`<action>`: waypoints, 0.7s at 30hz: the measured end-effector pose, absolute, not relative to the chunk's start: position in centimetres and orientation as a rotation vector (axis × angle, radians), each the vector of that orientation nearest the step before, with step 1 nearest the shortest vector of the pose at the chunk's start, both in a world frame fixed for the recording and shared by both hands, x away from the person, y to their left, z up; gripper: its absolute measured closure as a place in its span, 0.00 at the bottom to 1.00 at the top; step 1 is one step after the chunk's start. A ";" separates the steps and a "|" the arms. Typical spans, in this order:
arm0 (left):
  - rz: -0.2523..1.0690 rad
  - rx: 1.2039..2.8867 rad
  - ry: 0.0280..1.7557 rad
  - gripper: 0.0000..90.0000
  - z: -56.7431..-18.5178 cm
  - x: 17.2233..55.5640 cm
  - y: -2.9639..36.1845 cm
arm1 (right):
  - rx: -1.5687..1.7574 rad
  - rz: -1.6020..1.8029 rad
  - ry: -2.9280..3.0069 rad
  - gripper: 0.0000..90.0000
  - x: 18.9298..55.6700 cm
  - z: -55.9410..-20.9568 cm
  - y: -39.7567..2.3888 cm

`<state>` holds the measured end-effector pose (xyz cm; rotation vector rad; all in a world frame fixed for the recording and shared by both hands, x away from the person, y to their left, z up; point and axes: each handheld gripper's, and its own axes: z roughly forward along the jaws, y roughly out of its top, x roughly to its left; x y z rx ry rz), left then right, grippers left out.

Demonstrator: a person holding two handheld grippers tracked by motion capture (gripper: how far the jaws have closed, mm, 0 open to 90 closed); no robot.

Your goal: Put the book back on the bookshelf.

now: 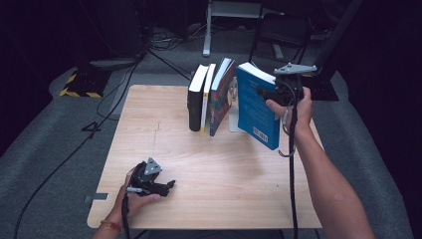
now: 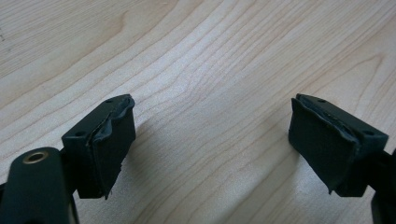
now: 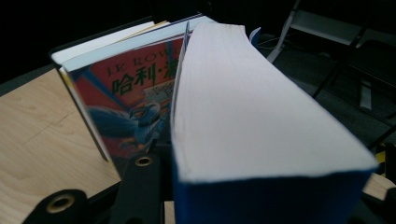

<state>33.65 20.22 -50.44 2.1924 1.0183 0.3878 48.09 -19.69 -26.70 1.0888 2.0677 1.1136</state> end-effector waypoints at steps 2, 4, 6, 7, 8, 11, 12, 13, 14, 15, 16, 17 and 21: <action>0.389 2.193 1.018 0.17 -50.4 33.7 20.2 | 1.108 1.119 2.051 0.68 48.6 -26.8 -19.6; 0.390 2.193 1.018 0.17 -50.4 33.7 20.2 | 1.136 1.124 2.033 0.68 49.2 -26.9 -19.4; 0.395 2.197 1.014 0.16 -50.4 33.7 20.2 | 1.142 1.117 2.020 0.68 49.8 -26.9 -19.1; 0.395 2.197 1.013 0.16 -50.4 33.7 20.2 | 1.148 1.116 2.013 0.68 50.3 -26.9 -19.0; 0.398 2.195 1.014 0.16 -50.4 33.7 20.2 | 1.151 1.111 2.005 0.68 50.6 -27.0 -18.9; 0.397 2.195 1.014 0.16 -50.4 33.7 20.2 | 1.178 1.112 1.984 0.68 51.4 -27.2 -18.6; 0.397 2.195 1.012 0.16 -50.4 33.7 20.2 | 1.184 1.116 1.978 0.68 51.7 -27.3 -18.5; 0.397 2.195 1.012 0.16 -50.4 33.7 20.2 | 1.184 1.116 1.978 0.68 51.7 -27.3 -18.5; 0.395 2.196 1.012 0.16 -50.4 33.7 20.2 | 1.191 1.116 1.971 0.68 52.2 -27.5 -18.3; 0.396 2.195 1.012 0.16 -50.4 33.7 20.2 | 1.197 1.113 1.963 0.68 52.7 -27.8 -18.0; 0.396 2.195 1.012 0.16 -50.4 33.7 20.2 | 1.197 1.113 1.963 0.68 52.7 -27.8 -18.0; 0.395 2.196 1.012 0.16 -50.4 33.7 20.2 | 1.199 1.113 1.956 0.68 53.0 -28.0 -17.8; 0.396 2.198 1.011 0.16 -50.4 33.7 20.2 | 1.221 1.122 1.931 0.68 53.8 -28.9 -17.4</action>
